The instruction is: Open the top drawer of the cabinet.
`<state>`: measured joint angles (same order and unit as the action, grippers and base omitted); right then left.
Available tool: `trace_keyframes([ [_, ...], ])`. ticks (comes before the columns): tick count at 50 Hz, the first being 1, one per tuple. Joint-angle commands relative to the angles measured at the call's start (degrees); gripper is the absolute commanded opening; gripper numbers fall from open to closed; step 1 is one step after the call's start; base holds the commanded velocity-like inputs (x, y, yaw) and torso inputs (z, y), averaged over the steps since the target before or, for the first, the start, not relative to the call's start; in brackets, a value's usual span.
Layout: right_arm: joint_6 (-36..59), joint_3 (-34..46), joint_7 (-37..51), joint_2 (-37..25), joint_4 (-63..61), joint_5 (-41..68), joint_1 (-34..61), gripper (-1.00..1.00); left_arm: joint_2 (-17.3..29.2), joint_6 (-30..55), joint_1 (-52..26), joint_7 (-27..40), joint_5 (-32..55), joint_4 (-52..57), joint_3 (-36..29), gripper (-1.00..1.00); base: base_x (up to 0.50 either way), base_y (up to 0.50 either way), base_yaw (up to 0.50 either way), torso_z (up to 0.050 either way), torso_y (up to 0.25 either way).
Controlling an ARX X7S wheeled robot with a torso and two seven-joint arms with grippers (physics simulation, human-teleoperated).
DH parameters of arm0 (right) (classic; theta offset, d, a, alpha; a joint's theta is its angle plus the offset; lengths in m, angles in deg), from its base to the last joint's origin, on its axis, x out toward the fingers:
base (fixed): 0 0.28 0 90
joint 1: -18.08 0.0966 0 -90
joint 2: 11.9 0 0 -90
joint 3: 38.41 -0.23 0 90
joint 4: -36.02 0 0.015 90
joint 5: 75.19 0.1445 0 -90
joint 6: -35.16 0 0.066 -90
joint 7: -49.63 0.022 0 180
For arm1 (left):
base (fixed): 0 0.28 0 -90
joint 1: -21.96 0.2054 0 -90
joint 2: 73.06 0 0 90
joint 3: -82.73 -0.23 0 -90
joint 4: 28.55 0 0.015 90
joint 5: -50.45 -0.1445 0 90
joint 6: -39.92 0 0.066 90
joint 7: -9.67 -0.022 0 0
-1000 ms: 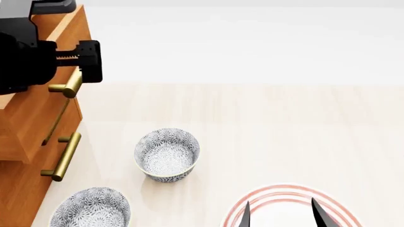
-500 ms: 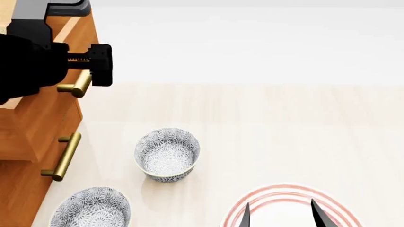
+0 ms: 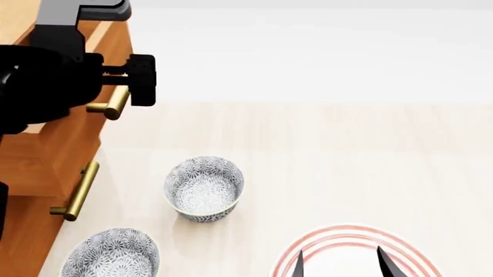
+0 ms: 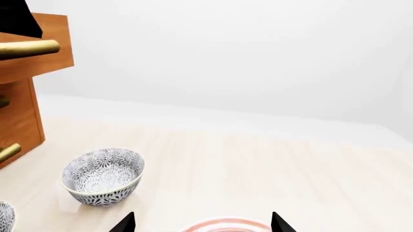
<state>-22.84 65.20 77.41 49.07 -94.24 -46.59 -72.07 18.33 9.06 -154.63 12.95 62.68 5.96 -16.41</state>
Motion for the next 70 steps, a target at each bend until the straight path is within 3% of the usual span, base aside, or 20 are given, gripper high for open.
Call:
trace_keyframes([
  [1,-0.72,0.18,-0.23,-0.07,0.59,-0.22,-0.25,1.0,-1.19,0.22,4.45,-3.33,16.02,-3.41,-2.92,1.0,0.0,0.0,0.0,0.0,0.0],
  [27,-0.55,-0.37,0.13,-0.77,-0.25,0.71,-0.47,1.0,-1.3,-1.42,4.7,7.12,40.63,-0.52,-17.35,1.0,-0.01,0.0,0.0,0.0,0.0],
  [39,-0.48,-0.02,0.44,-0.78,-0.22,0.55,-0.48,1.0,-1.3,-6.36,4.39,13.2,58.64,1.38,-32.37,1.0,-0.01,0.0,0.0,0.0,0.002],
  [43,-0.76,0.19,0.46,-0.84,-0.28,0.3,-0.82,1.0,-1.26,-7.24,4.31,15.27,63.0,2.87,-34.75,1.0,-0.02,0.0,0.0,0.0,0.0],
  [53,-0.52,0.58,0.73,-0.85,-0.11,0.16,-0.74,1.0,-1.31,-12.54,4.24,16.79,76.02,4.54,-45.42,1.0,-0.02,0.0,0.0,0.0,0.002],
  [70,-1.72,-1.58,1.12,-2.17,-1.22,1.13,-3.41,1.0,-1.37,-26.16,-1.56,17.84,103.81,8.92,-72.61,1.0,-0.02,0.0,0.0,0.0,0.003],
])
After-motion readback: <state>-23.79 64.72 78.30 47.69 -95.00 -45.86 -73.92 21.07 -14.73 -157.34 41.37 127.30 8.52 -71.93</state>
